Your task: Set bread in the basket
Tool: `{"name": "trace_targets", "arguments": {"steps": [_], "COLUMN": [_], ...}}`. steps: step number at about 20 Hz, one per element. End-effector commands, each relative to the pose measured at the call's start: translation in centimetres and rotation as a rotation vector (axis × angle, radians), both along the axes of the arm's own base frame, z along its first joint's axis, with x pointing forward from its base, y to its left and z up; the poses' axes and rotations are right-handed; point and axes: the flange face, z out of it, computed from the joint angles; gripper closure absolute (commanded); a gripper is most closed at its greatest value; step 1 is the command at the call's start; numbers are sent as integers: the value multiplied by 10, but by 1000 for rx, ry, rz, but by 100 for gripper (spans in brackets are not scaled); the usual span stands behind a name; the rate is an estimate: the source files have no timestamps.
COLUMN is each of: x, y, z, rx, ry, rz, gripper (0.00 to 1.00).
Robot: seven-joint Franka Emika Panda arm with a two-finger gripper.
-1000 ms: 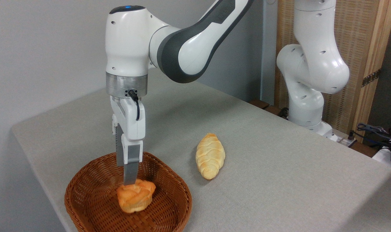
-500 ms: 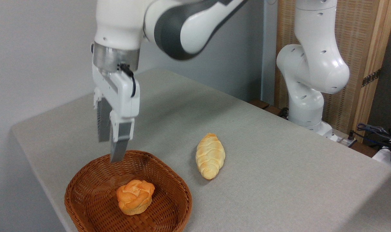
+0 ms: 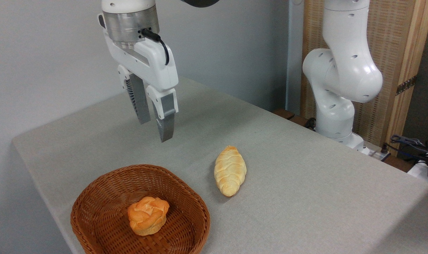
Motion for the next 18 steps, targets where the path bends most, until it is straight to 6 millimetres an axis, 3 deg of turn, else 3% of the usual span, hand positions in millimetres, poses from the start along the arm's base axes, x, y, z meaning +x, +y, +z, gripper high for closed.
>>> {"name": "trace_targets", "arguments": {"steps": [1,7,18], "x": [-3,-10,-11], "y": [2,-6,5], "z": [3,13,16], "rx": [11,39,38], "ry": [39,26,21], "rz": [14,-7,1], "gripper": [0,0,0]}}
